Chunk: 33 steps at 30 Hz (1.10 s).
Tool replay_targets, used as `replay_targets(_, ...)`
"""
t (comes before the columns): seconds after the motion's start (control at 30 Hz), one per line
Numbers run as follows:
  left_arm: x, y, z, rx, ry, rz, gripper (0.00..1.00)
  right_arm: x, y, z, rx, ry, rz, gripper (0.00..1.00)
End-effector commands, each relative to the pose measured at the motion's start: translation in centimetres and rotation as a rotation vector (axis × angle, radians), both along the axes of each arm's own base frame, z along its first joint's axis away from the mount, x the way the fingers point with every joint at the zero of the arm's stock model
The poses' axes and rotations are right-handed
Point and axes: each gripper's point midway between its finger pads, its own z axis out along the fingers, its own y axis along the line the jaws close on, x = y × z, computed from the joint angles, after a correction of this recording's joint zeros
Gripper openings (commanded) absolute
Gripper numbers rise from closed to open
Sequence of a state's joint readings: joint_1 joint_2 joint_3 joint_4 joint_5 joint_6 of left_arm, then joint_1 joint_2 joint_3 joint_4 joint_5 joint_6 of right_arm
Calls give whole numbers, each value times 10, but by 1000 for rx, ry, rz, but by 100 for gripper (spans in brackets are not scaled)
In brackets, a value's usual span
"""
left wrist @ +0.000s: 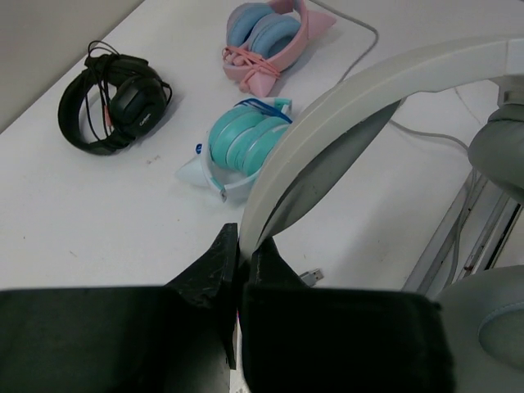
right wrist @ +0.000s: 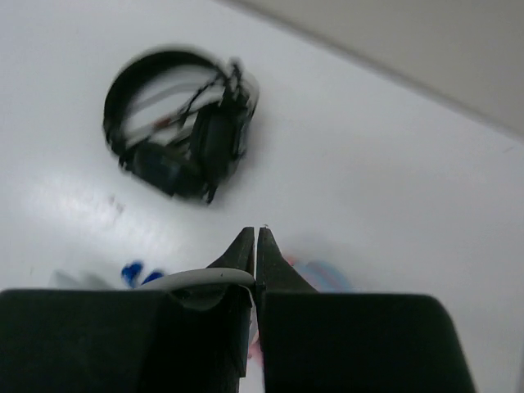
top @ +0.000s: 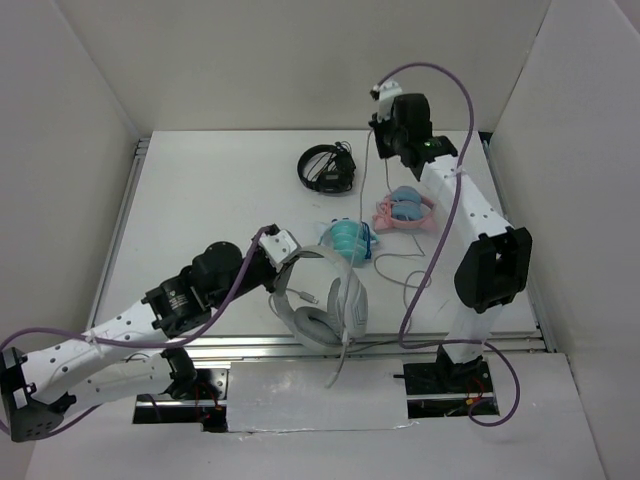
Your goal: Wrap the headphones
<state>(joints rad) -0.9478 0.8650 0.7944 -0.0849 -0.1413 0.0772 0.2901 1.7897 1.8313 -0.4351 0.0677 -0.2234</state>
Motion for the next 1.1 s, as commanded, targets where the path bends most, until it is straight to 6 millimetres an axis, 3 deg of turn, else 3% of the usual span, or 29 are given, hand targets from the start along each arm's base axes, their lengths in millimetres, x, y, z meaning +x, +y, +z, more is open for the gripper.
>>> replay_targets(0.0, -2, -19, 78, -205, -120, -58, 0, -17, 20, -18, 169, 41, 147, 0)
replay_targets(0.1, 8, -16, 98, -269, -110, -2, 0, -38, 39, -43, 229, 89, 246, 0)
replay_targets(0.17, 11, -13, 121, -377, -93, 24, 0, -52, 60, -41, 267, 60, 302, 0)
replay_targets(0.2, 14, -7, 131, -417, -102, 43, 0, -62, 65, -65, 272, 101, 308, 0)
replay_targets(0.27, 15, -4, 150, -523, -93, 49, 0, -73, 82, -72, 309, 96, 328, 0)
replay_targets(0.37, 23, 11, 193, -683, -92, 109, 0, -97, 89, -105, 450, 154, 305, 0)
replay_targets(0.4, 38, 21, 195, -703, -81, 194, 0, -113, 99, -103, 542, 184, 350, 0)
replay_targets(0.53, 61, 52, 219, -885, -17, 365, 0, -151, 122, -110, 697, 146, 428, 0)
replay_targets(0.6, 73, 70, 221, -940, -12, 462, 0, -173, 141, -109, 713, 141, 469, 0)
replay_targets(0.63, 76, 78, 222, -968, 2, 509, 0, -178, 143, -97, 724, 93, 469, 0)
replay_targets(0.67, 81, 84, 222, -991, 10, 549, 0, -188, 144, -107, 724, 105, 460, 0)
replay_targets(0.7, 85, 93, 222, -1008, 6, 601, 0, -200, 151, -108, 729, 104, 471, 0)
replay_targets(0.83, 99, 135, 221, -1061, -19, 835, 0, -231, 151, -107, 740, 57, 429, 0)
replay_targets(0.9, 107, 148, 221, -1063, -36, 919, 0, -254, 158, -116, 697, 84, 436, 0)
replay_targets(0.93, 114, 158, 211, -1027, -48, 1001, 0, -252, 154, -115, 657, 53, 395, 0)
replay_targets(1.0, 118, 166, 215, -1016, -67, 1052, 0, -258, 152, -109, 612, 20, 352, 0)
replay_targets(1.03, 120, 174, 205, -989, -69, 1123, 0, -268, 157, -110, 564, 27, 366, 0)
replay_targets(1.07, 126, 176, 194, -943, -71, 1168, 0, -266, 153, -109, 536, 6, 318, 0)
